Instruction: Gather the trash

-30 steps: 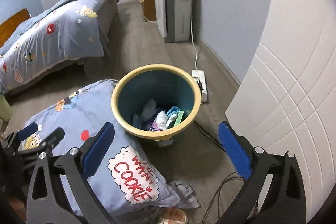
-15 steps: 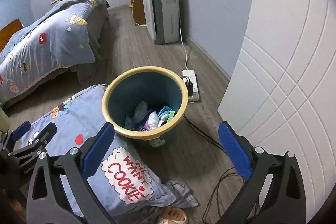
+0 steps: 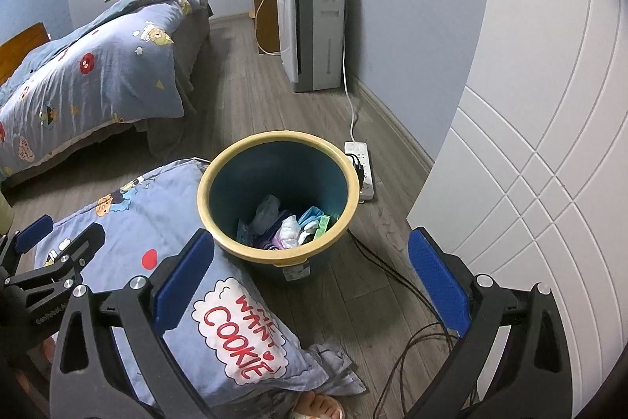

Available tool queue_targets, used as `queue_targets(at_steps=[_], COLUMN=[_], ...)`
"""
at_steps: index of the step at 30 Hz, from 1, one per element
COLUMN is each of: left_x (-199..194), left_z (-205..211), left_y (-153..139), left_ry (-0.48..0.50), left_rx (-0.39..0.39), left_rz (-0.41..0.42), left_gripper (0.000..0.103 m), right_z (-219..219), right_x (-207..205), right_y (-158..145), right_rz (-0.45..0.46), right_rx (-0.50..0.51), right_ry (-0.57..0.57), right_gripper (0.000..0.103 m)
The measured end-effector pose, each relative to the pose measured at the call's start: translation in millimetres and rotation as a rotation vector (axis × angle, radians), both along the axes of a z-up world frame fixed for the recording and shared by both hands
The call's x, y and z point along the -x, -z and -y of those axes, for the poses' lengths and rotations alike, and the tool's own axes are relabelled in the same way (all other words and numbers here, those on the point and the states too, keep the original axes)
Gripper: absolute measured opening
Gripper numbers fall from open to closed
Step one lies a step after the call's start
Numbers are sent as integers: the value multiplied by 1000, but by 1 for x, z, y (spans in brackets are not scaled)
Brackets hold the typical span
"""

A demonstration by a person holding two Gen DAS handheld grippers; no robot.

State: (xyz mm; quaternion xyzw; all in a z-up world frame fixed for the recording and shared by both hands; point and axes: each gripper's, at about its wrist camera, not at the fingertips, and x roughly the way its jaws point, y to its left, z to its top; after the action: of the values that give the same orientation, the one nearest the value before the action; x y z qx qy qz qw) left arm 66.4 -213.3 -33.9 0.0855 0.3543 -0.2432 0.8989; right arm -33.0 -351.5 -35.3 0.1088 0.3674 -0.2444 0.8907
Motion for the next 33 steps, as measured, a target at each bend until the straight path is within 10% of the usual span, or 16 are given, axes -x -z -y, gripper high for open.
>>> queue_targets(at_steps=[33], left_x=[1], left_z=[-16], left_y=[-3], left_ry=[-26], left_rx=[13], left_rz=[-8], left_gripper=[98], right_z=[7], right_x=[10], right_y=[-3], right_rz=[4], right_rx=[4], right_ry=[32], right_gripper=[97])
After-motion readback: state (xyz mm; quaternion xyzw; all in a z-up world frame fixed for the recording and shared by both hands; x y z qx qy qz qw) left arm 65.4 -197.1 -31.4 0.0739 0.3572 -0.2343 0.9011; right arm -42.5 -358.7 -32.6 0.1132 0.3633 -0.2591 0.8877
